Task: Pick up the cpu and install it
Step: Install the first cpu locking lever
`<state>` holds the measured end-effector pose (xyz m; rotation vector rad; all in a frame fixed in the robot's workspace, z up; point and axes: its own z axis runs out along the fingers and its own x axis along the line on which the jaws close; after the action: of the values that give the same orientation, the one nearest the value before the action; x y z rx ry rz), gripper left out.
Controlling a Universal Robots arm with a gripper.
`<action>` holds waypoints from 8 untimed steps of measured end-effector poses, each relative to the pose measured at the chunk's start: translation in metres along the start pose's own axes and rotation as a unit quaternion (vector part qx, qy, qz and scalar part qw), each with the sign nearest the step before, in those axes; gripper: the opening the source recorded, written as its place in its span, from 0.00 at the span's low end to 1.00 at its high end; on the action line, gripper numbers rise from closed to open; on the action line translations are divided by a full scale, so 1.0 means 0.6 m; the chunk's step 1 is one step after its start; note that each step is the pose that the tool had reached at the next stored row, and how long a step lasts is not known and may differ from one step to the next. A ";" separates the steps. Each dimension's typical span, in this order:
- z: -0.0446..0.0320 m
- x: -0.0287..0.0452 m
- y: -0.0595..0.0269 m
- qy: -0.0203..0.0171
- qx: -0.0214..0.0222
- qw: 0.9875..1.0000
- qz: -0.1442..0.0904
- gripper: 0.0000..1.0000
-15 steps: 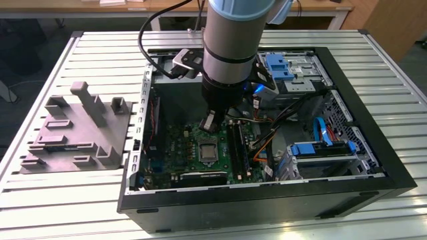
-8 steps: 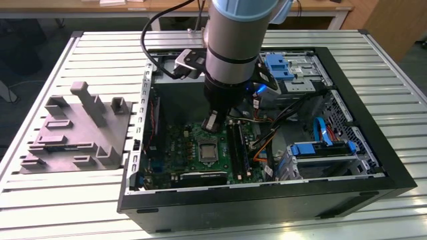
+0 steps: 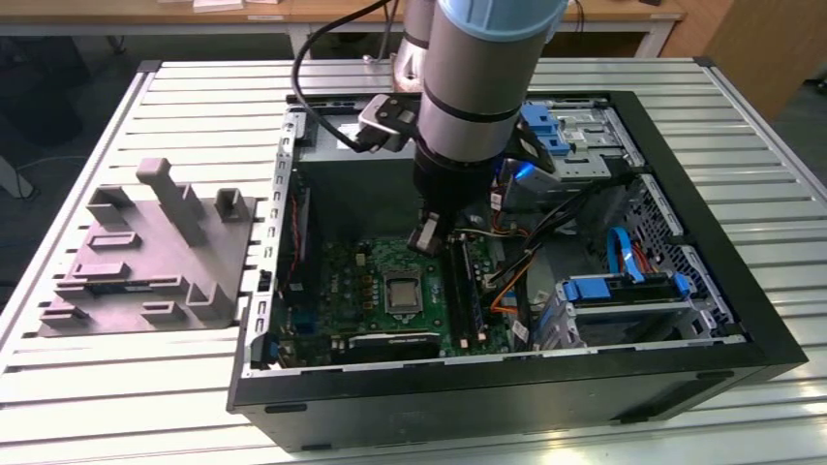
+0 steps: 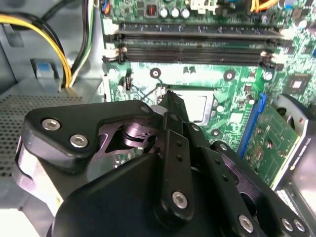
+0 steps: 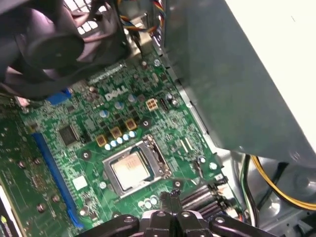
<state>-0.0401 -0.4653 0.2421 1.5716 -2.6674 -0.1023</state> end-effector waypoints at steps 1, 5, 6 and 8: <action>0.000 -0.003 -0.001 0.000 0.000 1.000 0.000 0.11; 0.000 -0.015 -0.006 0.000 0.000 1.000 0.000 0.11; 0.000 -0.018 -0.007 0.000 0.000 1.000 0.000 0.11; 0.000 -0.024 -0.007 0.000 0.000 1.000 0.000 0.11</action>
<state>-0.0296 -0.4549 0.2417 1.5715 -2.6674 -0.1024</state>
